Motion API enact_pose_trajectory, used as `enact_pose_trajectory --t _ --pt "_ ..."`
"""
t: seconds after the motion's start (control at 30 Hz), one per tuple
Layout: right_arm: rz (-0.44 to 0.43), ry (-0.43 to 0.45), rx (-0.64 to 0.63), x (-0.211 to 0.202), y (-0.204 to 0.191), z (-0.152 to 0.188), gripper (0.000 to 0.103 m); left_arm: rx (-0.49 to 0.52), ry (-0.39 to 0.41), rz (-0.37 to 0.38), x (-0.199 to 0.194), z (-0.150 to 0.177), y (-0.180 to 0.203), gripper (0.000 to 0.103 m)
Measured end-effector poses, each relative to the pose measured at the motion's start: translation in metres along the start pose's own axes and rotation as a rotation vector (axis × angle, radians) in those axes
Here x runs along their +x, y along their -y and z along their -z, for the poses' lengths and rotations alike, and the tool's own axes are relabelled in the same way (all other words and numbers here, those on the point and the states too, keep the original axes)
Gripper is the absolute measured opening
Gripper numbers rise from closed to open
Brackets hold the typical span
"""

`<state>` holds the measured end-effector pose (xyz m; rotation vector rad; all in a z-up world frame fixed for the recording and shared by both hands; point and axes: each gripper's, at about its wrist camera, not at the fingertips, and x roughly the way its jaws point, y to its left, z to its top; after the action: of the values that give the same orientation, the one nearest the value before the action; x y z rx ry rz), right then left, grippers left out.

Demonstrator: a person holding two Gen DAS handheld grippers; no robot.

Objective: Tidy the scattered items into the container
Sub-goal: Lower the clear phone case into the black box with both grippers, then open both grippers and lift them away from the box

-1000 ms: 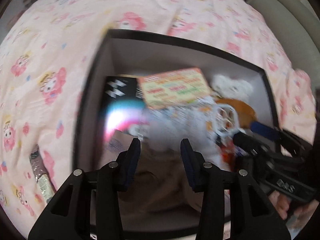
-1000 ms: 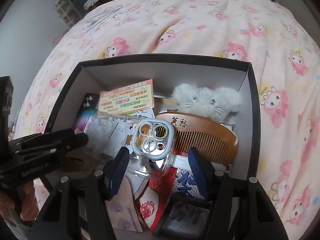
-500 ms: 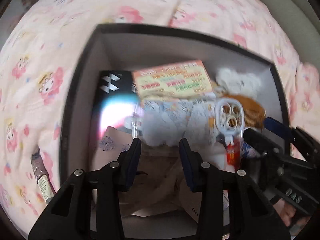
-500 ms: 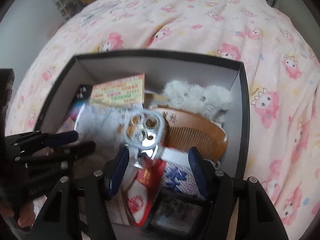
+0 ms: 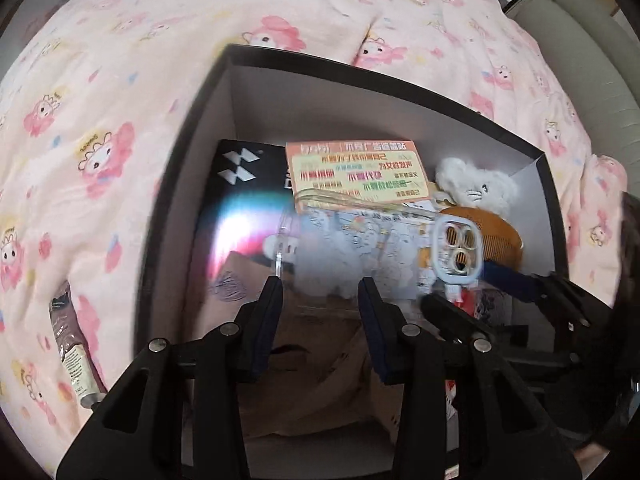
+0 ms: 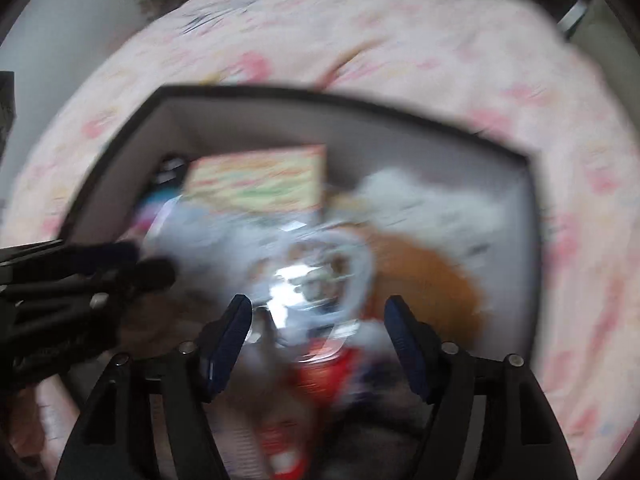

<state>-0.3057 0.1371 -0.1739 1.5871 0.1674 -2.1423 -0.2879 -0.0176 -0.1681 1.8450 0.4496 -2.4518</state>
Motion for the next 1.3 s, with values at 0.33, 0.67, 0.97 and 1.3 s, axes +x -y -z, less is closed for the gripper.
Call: enact_pose_trajectory --t 0.33,0.67,0.97,1.3 --pt "-0.066 0.047 0.062 -0.025 0.006 -0.012 0.065 0.033 -0.034 0.112 0.000 0.010 0.000 0.039" --pt "0.042 -0.003 0.066 -0.009 0.018 -0.005 0.065 0.013 -0.057 0.037 0.012 -0.005 0.001 0.039" --pt "-0.083 -0.024 0.058 -0.005 0.018 -0.009 0.061 0.011 -0.029 0.087 0.001 -0.006 -0.004 0.037" --pt "-0.054 0.050 0.081 -0.025 0.021 -0.008 0.060 -0.018 0.014 0.157 0.006 -0.013 -0.010 0.037"
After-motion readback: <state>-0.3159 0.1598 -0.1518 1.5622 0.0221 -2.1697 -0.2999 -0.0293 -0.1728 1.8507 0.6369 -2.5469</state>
